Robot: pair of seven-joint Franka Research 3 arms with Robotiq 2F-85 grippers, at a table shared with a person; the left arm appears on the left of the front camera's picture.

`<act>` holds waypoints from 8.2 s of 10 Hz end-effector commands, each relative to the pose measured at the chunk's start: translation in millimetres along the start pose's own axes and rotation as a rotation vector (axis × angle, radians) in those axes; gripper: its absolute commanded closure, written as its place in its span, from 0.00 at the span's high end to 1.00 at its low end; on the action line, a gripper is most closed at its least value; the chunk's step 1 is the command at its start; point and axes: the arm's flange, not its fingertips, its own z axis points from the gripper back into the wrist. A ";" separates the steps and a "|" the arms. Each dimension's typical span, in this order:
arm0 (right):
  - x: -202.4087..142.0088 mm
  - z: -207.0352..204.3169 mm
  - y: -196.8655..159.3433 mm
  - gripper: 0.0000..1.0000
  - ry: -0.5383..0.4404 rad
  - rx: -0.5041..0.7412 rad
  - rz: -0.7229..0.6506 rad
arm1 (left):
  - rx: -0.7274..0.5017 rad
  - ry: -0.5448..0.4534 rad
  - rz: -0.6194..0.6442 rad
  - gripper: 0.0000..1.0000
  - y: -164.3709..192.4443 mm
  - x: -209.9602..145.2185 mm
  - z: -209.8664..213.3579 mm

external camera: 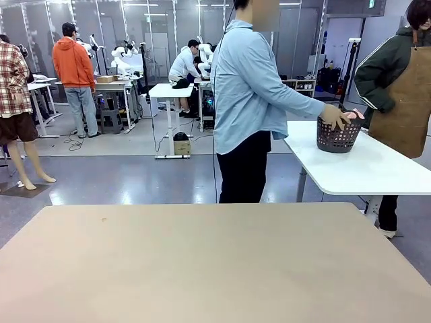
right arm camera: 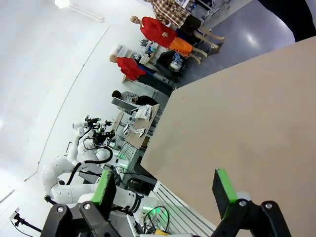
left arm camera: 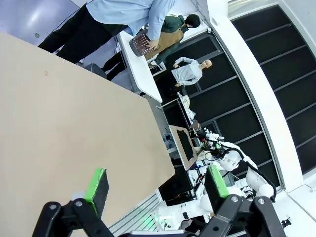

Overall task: Fold the towel.
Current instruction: Grab the top end of the 100 cm Hotel Towel extended by the human.

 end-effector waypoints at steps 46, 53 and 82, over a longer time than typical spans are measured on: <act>2.5 0.0 1.8 1.00 -0.010 0.012 0.004 | -0.024 -0.014 -0.020 1.00 1.1 1.0 0.4; 2.5 0.0 1.8 1.00 -0.010 0.012 0.004 | -0.024 -0.014 -0.020 1.00 1.1 1.0 0.4; 2.5 0.0 1.8 1.00 -0.010 0.012 0.004 | -0.024 -0.014 -0.020 1.00 1.1 1.0 0.4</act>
